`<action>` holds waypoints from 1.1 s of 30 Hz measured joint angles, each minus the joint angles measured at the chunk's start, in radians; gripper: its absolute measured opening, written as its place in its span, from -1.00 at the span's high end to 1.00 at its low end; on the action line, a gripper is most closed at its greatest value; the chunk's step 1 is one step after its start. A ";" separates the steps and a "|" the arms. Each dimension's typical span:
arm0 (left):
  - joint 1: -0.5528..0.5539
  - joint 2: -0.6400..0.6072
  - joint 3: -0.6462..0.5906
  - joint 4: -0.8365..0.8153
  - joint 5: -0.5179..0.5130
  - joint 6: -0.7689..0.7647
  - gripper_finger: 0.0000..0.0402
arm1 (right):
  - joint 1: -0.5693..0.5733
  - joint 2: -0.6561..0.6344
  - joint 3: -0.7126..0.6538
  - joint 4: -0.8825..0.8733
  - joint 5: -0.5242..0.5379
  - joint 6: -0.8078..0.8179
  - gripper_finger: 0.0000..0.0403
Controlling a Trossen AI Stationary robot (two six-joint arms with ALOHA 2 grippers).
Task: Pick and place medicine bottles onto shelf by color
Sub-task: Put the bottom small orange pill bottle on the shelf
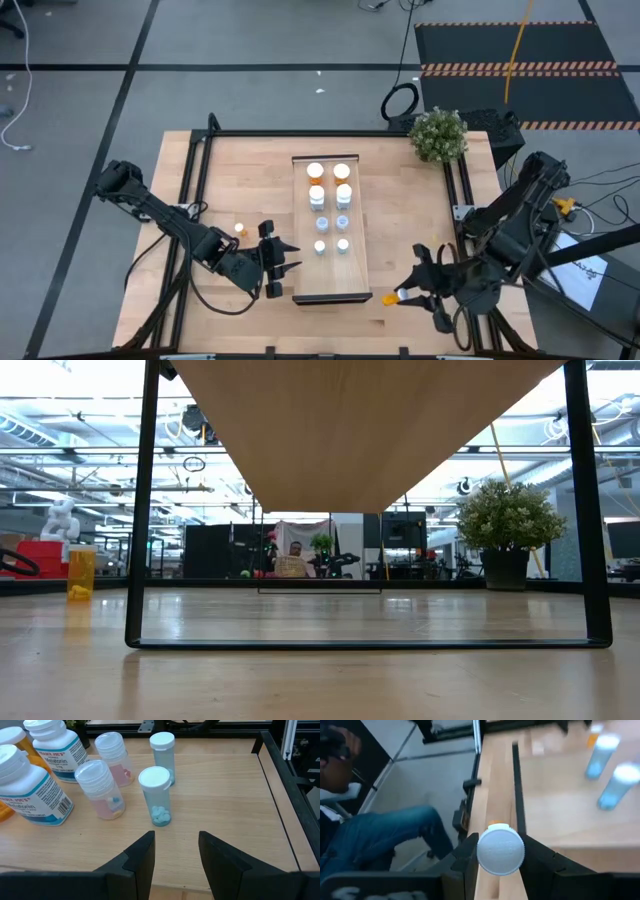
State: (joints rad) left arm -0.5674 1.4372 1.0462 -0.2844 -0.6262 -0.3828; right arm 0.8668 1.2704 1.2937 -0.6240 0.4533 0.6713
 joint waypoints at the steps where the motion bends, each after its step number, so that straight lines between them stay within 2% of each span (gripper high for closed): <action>1: 0.000 0.000 0.000 0.000 0.000 0.000 0.23 | -0.004 -0.001 0.015 -0.003 0.015 -0.018 0.45; 7: 0.000 0.000 0.000 -0.001 0.000 0.003 0.23 | -0.065 -0.002 0.117 -0.108 0.048 -0.063 0.45; 21: 0.000 0.000 0.000 -0.002 0.000 0.014 0.23 | -0.205 0.003 0.299 -0.116 0.041 -0.291 0.45; 27: 0.000 0.000 0.000 -0.002 0.000 0.022 0.23 | -0.252 0.068 0.414 -0.161 0.001 -0.346 0.45; 33: 0.000 0.000 0.000 -0.002 0.000 0.021 0.23 | -0.284 0.178 0.572 -0.312 -0.013 -0.351 0.45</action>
State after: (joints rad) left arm -0.5672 1.4372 1.0462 -0.2867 -0.6262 -0.3614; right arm 0.5828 1.4483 1.8654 -0.9364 0.4404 0.3208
